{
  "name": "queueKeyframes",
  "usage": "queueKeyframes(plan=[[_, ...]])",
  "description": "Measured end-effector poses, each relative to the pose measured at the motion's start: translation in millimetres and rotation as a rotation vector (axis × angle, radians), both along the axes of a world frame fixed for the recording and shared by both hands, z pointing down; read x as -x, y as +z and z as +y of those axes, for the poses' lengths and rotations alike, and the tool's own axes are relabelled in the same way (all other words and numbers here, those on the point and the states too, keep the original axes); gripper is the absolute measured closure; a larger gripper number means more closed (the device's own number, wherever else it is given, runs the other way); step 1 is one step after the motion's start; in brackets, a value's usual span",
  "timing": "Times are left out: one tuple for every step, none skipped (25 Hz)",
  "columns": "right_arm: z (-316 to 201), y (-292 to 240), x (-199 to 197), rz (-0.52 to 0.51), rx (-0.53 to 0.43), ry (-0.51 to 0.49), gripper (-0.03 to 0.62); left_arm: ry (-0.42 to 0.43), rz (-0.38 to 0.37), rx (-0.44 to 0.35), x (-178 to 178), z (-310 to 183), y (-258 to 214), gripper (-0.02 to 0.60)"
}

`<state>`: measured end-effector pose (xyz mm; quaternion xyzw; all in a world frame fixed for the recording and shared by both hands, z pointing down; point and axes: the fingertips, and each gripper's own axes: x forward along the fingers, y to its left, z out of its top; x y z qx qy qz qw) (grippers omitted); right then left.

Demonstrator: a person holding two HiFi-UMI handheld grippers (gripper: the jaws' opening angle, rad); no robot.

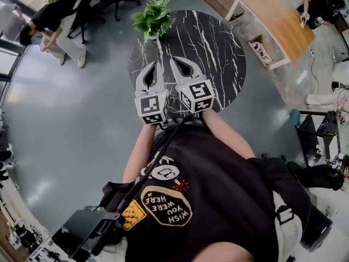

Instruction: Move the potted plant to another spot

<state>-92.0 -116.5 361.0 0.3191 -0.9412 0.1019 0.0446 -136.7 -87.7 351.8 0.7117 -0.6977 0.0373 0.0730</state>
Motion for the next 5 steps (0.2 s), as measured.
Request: queueKeyframes(plan=[[0.7,0.2,-0.6,0.001,0.001,0.001,0.595,0.001,0.001,0.001,-1.1,0.7,0.0,0.578],[1.6,0.4,-1.2,0.002,0.003,0.001,0.595,0.004,0.0,0.001,-2.3,1.7,-0.3,0.578],[2.5,0.8,-1.7,0.003,0.005,0.003,0.595,0.007,0.0,0.001,-3.5,2.9,-0.6,0.578],[3.4,1.2,-2.3,0.004,0.008,0.004,0.595,0.01,0.0,0.001,-4.7,4.0,-0.9,0.578],[4.3,1.5,-2.8,0.005,0.01,0.006,0.595,0.013,-0.001,0.002,-5.8,5.2,-1.3,0.578]])
